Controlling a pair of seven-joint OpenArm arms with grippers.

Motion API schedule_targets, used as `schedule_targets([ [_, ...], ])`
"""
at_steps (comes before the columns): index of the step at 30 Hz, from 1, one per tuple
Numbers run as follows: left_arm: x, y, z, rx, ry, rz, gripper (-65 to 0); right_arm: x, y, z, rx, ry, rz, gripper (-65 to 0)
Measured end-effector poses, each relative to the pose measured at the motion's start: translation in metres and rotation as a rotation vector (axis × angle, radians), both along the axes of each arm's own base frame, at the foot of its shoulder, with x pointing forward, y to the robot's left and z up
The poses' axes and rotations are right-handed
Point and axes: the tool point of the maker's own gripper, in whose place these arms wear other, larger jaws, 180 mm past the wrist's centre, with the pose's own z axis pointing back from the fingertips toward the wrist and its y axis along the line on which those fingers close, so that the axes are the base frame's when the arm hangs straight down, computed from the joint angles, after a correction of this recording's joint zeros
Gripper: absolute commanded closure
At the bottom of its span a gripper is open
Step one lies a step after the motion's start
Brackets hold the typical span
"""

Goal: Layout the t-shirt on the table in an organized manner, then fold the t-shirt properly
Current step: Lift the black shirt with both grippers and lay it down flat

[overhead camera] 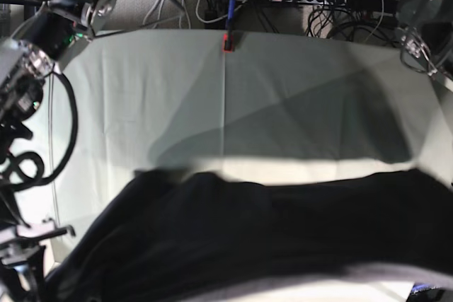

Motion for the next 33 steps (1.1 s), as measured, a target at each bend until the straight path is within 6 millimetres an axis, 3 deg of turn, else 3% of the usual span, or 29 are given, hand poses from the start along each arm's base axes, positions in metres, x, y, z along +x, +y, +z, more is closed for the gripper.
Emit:
schedule_targets([
  [4,-0.002,0.004,0.012,0.013,-0.029,0.015,-0.1,-0.001,-0.008,-0.009,-0.002,0.031,-0.032,0.0],
  [12,-0.001,0.002,0.011,0.007,-0.03,0.007,-0.1,-0.011,-0.018,0.005,0.042,-0.051,-0.031,0.0],
  [18,0.002,-0.005,-0.026,-0.042,0.039,-0.003,-0.1,-0.01,-0.017,0.003,0.042,-0.042,-0.028,0.0],
  [21,0.007,-0.015,-0.033,-0.067,0.044,-0.027,-0.1,-0.006,-0.016,0.001,0.049,-0.034,-0.019,0.0],
  [25,0.013,-0.02,-0.046,-0.106,0.057,-0.038,-0.1,0.015,-0.02,-0.009,0.096,0.002,-0.002,0.0],
  [29,0.036,-0.036,-0.078,-0.085,0.174,-0.063,-0.1,0.049,-0.036,-0.034,0.163,0.093,-0.004,0.0],
  [33,0.063,-0.043,-0.089,-0.132,0.204,-0.093,-0.1,0.086,-0.052,-0.055,0.265,0.17,0.01,0.0],
])
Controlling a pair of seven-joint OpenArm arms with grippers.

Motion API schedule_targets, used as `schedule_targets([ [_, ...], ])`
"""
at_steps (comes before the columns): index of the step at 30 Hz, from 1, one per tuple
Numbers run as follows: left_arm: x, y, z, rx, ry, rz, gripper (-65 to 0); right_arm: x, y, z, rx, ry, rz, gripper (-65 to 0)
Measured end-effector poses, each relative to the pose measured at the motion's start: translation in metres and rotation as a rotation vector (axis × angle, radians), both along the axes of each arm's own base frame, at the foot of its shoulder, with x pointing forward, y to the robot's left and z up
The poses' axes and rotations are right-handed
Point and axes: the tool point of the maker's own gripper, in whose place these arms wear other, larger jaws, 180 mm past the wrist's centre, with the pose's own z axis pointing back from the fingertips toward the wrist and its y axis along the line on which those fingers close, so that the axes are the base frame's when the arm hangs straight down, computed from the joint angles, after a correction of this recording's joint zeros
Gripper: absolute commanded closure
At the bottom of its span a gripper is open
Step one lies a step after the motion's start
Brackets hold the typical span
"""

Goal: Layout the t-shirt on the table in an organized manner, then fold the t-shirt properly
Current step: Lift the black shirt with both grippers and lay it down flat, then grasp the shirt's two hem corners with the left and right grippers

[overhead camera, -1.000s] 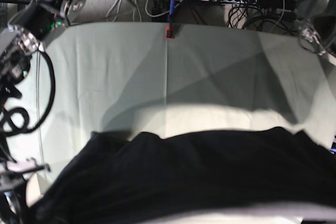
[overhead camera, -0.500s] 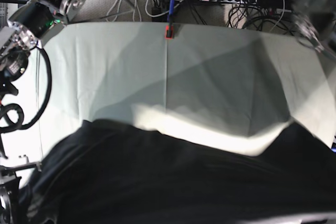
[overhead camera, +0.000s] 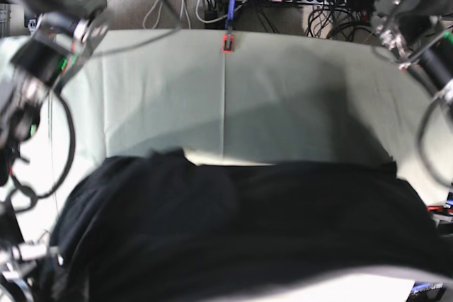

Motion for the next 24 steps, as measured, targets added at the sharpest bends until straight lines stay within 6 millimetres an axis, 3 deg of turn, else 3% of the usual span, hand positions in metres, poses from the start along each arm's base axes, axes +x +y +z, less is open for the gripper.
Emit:
schedule_targets([
  [4,0.029,-0.005,-0.03,-0.09,0.089,-0.001,-0.1,0.043,-0.014,-0.027,0.106,0.114,0.017,0.0],
  [9,0.057,0.0,-0.052,-0.149,0.158,0.021,-0.3,0.08,-0.025,-0.071,0.234,0.277,0.044,0.0],
  [11,0.07,-0.005,-0.055,-0.175,0.159,0.022,-0.4,0.093,-0.024,-0.078,0.261,0.328,0.062,0.0],
  [14,0.086,-0.013,-0.062,-0.194,0.194,0.004,-0.5,0.109,-0.017,-0.066,0.259,0.314,0.088,0.0],
  [18,0.096,-0.014,-0.082,-0.23,0.258,0.001,-4.7,0.118,0.001,-0.072,0.222,0.336,0.126,-11.5],
  [21,0.101,-0.021,-0.102,-0.273,0.318,-0.016,-18.2,0.118,0.007,-0.084,0.212,0.372,0.137,-25.2],
  [24,0.101,-0.024,-0.113,-0.294,0.345,-0.024,-32.9,0.12,-0.006,-0.091,0.239,0.387,0.069,-38.2],
])
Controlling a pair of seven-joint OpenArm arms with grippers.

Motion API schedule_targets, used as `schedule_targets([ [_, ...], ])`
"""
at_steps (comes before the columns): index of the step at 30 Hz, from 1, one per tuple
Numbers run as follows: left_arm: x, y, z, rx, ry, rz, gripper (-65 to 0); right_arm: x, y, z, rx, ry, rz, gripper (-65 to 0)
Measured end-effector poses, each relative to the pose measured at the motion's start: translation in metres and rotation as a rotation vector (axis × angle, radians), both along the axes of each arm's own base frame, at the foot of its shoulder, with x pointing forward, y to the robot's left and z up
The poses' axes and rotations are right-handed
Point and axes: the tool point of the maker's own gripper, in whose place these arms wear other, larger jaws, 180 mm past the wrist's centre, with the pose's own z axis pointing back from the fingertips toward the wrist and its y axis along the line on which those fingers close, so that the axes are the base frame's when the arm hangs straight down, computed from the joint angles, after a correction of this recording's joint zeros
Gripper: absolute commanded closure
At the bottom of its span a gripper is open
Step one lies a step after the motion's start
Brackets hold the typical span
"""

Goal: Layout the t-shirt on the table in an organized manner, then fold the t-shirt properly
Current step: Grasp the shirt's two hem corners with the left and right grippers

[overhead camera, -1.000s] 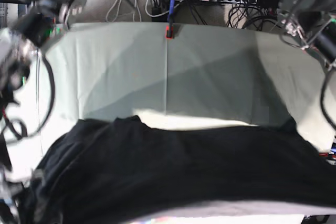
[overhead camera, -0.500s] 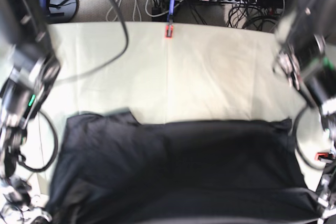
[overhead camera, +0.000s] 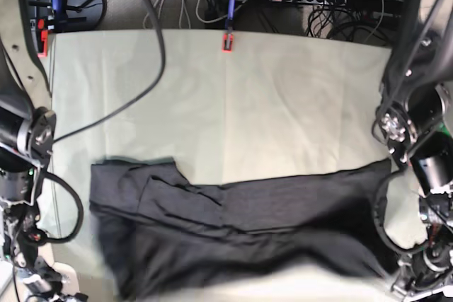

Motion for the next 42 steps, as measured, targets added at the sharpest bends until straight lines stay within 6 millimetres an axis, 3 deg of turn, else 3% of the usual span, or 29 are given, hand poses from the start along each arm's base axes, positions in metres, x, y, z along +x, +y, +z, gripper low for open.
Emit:
schedule_targets([
  [2,0.0,0.008,0.004,0.013,-0.025,0.03,-42.1,-0.001,-0.008,-0.002,-0.003,0.004,-0.019,-43.9],
  [4,0.001,0.012,0.007,0.019,-0.039,0.044,-47.2,-0.005,-0.019,-0.007,-0.008,0.014,-0.034,-44.7],
  [9,-0.011,0.017,-0.004,0.038,-0.029,0.053,-50.0,-0.028,-0.035,-0.045,-0.037,0.08,-0.059,-44.7],
  [15,-0.082,0.035,-0.048,0.166,0.059,0.072,-50.0,-0.081,-0.045,-0.118,-0.105,0.205,-0.06,-44.7],
  [18,-0.115,0.034,-0.072,0.209,0.096,0.064,-50.0,-0.107,-0.045,-0.139,-0.14,0.227,-0.054,-44.7],
  [23,-0.156,0.026,-0.131,0.202,0.226,0.041,-50.2,-0.146,-0.025,-0.169,-0.17,0.259,-0.014,-44.7],
  [26,-0.162,0.028,-0.157,0.218,0.262,0.057,-50.0,-0.172,-0.016,-0.18,-0.191,0.266,0.005,-44.7],
  [31,-0.158,0.007,-0.196,0.277,0.302,-0.006,-50.0,-0.206,0.0,-0.186,-0.23,0.27,0.045,-44.7],
  [38,-0.122,-0.002,-0.196,0.341,0.263,-0.027,-49.9,-0.241,-0.004,-0.192,-0.227,0.283,0.013,-44.7],
  [42,-0.132,0.011,-0.213,0.338,0.321,0.002,-49.8,-0.255,-0.022,-0.197,-0.217,0.306,-0.046,-44.7],
])
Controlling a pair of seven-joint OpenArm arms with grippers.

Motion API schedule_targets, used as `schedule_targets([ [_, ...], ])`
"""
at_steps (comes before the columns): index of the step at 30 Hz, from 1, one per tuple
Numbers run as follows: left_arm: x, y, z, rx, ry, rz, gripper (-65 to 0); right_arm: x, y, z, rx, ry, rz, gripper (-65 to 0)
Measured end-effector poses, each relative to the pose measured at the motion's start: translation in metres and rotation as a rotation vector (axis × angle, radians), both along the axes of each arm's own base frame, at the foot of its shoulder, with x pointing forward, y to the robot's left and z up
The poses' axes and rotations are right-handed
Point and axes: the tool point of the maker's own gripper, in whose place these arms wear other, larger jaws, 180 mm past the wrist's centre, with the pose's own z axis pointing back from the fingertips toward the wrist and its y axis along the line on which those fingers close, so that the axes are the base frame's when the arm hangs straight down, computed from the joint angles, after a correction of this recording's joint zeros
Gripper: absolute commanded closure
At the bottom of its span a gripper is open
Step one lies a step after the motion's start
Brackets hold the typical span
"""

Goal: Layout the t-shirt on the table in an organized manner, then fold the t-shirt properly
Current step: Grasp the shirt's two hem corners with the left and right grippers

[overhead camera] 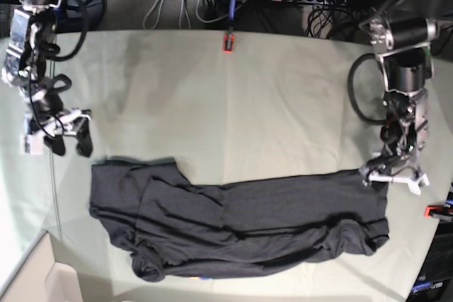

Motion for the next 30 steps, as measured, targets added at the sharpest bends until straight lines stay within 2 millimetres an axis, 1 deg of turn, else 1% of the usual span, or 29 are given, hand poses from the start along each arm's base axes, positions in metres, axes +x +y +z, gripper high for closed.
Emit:
schedule_targets([
  [3,0.006,-0.001,0.002,-0.01,-0.001,0.006,-49.8,0.0,-0.003,0.0,-0.001,0.0,-0.007,-44.7],
  [5,0.007,-0.004,0.001,-0.015,-0.002,0.0,-46.2,0.0,-0.002,0.0,0.001,-0.001,-0.007,-44.7],
  [6,0.007,-0.005,0.0,-0.014,-0.003,-0.001,-42.5,0.001,-0.002,0.001,0.002,-0.002,-0.007,-44.7],
  [9,0.003,-0.001,-0.002,-0.004,-0.002,0.008,-25.3,0.002,-0.002,0.0,0.003,-0.002,-0.008,-44.7],
  [12,0.004,-0.002,-0.002,-0.01,-0.002,0.008,-4.3,0.007,-0.003,-0.005,0.018,0.01,-0.016,-44.8],
  [13,0.004,-0.003,-0.002,-0.012,-0.002,0.005,0.0,0.011,-0.003,-0.008,0.034,0.013,-0.024,-44.8],
  [14,0.005,-0.004,-0.002,-0.015,-0.002,0.004,0.0,0.016,-0.004,-0.012,0.051,0.016,-0.036,-44.8],
  [16,0.005,-0.004,-0.001,-0.014,-0.005,0.004,-1.3,0.026,-0.006,-0.026,0.093,0.05,-0.057,-44.8],
  [17,0.005,-0.005,-0.001,-0.015,-0.005,0.003,0.0,0.031,-0.006,-0.034,0.114,0.074,-0.069,-44.8],
  [19,0.007,-0.004,0.005,-0.009,-0.019,0.0,-0.1,0.041,-0.007,-0.044,0.154,0.105,-0.086,-44.8],
  [22,0.008,0.002,0.016,0.019,-0.054,-0.005,-0.1,0.055,-0.01,-0.048,0.162,0.133,-0.08,-44.8],
  [23,0.006,0.006,0.017,0.028,-0.058,-0.004,-0.1,0.06,-0.007,-0.048,0.157,0.137,-0.064,-44.8],
  [25,0.003,0.011,0.02,0.042,-0.063,-0.003,-0.1,0.07,0.004,-0.046,0.156,0.138,-0.029,-44.8],
  [27,0.002,0.01,0.018,0.042,-0.058,-0.006,-0.1,0.075,0.019,-0.048,0.16,0.148,0.003,-44.8],
  [29,0.002,0.01,0.018,0.04,-0.056,-0.007,-0.1,0.079,0.025,-0.048,0.174,0.145,0.007,-44.8],
  [30,0.001,0.011,0.018,0.042,-0.057,-0.005,-0.1,0.081,0.024,-0.047,0.179,0.131,-0.002,-44.8],
])
